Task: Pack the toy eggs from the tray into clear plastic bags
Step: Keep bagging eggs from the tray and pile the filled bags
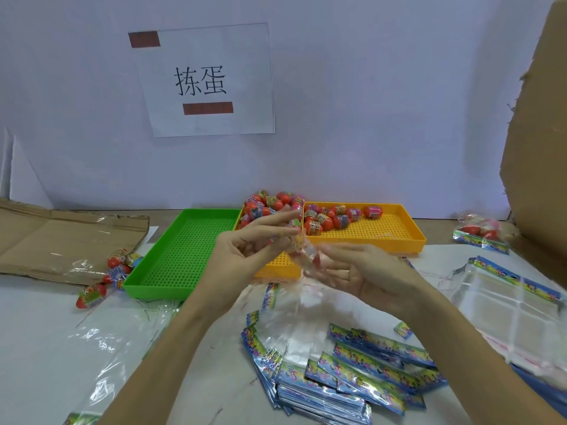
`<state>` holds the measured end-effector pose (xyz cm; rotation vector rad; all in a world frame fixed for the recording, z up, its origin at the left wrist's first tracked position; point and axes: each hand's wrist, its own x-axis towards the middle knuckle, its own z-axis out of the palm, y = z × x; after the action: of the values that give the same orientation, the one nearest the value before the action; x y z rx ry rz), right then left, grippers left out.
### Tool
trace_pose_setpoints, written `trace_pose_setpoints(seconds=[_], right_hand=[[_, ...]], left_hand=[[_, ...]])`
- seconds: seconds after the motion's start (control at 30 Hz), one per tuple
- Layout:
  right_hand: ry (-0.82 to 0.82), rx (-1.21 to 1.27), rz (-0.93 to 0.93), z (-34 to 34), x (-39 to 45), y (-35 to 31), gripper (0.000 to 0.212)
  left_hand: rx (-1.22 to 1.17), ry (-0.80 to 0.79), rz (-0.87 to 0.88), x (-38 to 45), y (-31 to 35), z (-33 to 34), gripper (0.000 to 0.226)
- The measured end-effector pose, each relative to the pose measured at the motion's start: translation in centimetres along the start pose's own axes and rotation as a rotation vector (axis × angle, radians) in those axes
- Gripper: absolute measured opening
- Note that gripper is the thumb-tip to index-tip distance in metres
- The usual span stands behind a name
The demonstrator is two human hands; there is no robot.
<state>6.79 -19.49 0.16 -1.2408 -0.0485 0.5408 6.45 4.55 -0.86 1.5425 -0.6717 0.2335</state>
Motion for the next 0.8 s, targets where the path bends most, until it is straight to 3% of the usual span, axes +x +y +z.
trace_pose_setpoints(seconds=[0.1, 0.2, 0.27, 0.33, 0.4, 0.5, 0.8], right_hand=[[0.103, 0.055, -0.136, 0.4, 0.5, 0.4, 0.066], [0.1, 0.007, -0.227, 0.4, 0.3, 0.3, 0.066], [0.133, -0.105, -0.272, 0.4, 0.2, 0.3, 0.071], [0.153, -0.245, -0.289, 0.5, 0.2, 0.4, 0.071], [0.15, -0.25, -0.274, 0.7, 0.2, 0.7, 0.056], [0.174, -0.246, -0.266, 1.2, 0.1, 1.0, 0.029], [0.294, -0.372, -0.357, 0.3, -0.1, 0.5, 0.011]], left_hand=[[0.018, 0.032, -0.073, 0.0, 0.0, -0.3, 0.026], [-0.422, 0.155, -0.25, 0.3, 0.4, 0.4, 0.047], [-0.551, 0.286, -0.35, 0.6, 0.8, 1.3, 0.048], [-0.457, 0.406, -0.405, 0.7, 0.7, 1.7, 0.045], [-0.384, 0.479, -0.381, 0.4, 0.2, 1.8, 0.044], [-0.408, 0.499, -0.377, 0.3, -0.3, 1.7, 0.049], [-0.124, 0.512, -0.235, 0.5, -1.3, 0.3, 0.046]])
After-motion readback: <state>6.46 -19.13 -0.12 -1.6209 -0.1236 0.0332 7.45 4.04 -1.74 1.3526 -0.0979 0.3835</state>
